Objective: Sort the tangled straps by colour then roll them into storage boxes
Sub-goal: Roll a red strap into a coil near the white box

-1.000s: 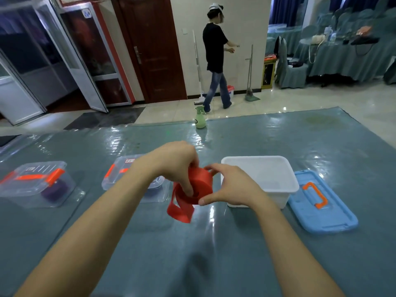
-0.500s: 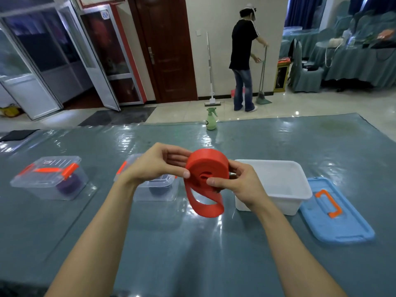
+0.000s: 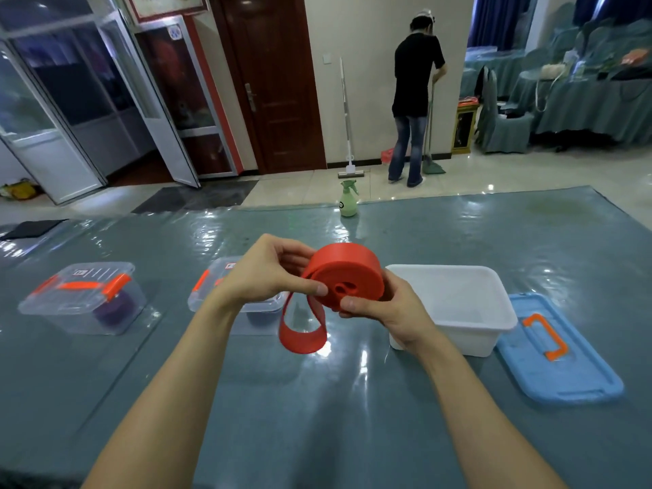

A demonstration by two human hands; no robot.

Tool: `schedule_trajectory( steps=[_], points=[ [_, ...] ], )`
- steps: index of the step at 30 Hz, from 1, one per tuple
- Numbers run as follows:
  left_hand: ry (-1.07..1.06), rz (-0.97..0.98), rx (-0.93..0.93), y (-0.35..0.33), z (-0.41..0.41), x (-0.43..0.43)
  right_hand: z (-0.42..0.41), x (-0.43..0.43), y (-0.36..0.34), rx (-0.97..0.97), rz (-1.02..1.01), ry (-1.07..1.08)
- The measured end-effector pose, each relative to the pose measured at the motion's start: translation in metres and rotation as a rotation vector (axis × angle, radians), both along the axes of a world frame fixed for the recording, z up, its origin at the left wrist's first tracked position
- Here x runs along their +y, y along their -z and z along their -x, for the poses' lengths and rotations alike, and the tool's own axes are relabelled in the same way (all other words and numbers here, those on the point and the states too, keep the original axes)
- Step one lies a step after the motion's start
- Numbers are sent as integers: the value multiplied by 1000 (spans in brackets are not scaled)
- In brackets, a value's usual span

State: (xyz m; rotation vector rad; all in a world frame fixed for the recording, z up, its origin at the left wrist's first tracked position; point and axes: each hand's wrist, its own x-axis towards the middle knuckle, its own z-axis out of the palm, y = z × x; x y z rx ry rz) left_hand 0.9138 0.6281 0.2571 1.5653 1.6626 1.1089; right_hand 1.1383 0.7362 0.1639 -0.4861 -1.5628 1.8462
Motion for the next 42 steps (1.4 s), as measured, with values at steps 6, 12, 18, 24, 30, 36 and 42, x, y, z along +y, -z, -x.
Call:
schedule_trajectory(
  steps=[6,12,18,24,30,36,42],
  points=[
    [11,192,886,-15,-24,12,-10,6,-3,-496,-540,133],
    [113,284,1160,-17,-47,22,0,-10,5,-494,-531,36],
    [135,271,884,-26,-32,17,-3,-4,5,-367,-373,85],
    [113,260,376,-18,-13,9,-13,9,3,-268,-223,40],
    [117,195,568,-25,-19,18,-8,8,0,-301,-291,7],
    [163,198,580,-24,-22,29,-9,10,3,-278,-237,50],
    [153,207,133,-13,2,31,-21,22,-7,-152,-113,103]
  ],
)
